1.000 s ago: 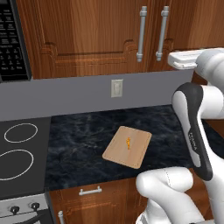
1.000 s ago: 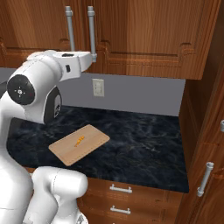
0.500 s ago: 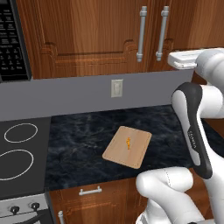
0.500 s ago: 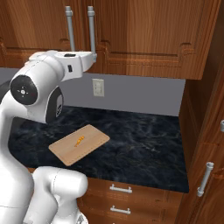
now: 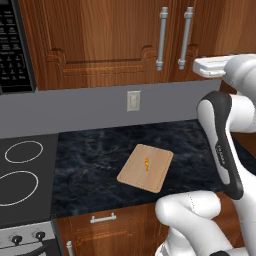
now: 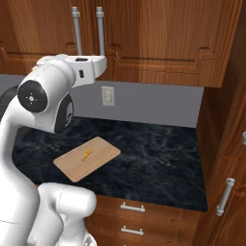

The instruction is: Open the cabinet, retrieve the rolling pin, and place it next to the meat on the cutting board to prepare for tenderizing.

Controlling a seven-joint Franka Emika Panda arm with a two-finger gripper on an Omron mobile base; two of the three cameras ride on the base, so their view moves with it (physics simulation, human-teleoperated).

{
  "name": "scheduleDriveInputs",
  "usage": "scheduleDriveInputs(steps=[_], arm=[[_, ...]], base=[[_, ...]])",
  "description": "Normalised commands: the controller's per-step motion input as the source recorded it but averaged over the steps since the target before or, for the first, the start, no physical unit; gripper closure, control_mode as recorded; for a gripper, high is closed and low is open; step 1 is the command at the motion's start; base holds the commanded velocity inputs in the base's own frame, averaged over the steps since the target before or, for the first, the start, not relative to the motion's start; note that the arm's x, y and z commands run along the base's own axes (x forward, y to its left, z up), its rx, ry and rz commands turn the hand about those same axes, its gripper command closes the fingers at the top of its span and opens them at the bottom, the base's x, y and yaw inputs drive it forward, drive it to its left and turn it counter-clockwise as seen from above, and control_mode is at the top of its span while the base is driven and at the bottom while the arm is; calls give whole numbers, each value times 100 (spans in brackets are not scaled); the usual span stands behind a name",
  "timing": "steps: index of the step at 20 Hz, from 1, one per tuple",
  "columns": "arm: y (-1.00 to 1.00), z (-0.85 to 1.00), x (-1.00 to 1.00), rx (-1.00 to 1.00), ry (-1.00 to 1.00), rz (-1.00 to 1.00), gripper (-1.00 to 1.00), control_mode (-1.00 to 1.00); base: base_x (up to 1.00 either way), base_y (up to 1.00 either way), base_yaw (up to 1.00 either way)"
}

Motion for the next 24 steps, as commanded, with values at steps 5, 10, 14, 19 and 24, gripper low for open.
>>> scheduleDriveInputs(steps=[5, 10, 14, 19, 24], arm=[[0, 0, 38, 0, 5, 0, -100, -100], [0, 0, 47, 0, 4, 0, -100, -100], [-1, 0, 56, 0, 5, -1, -100, -100], [0, 0, 56, 0, 3, -2, -100, -100], [0, 0, 52, 0, 2, -1, -100, -100]], base=[[0, 0, 0], [0, 0, 0], [0, 0, 0], [0, 0, 0], [0, 0, 0]])
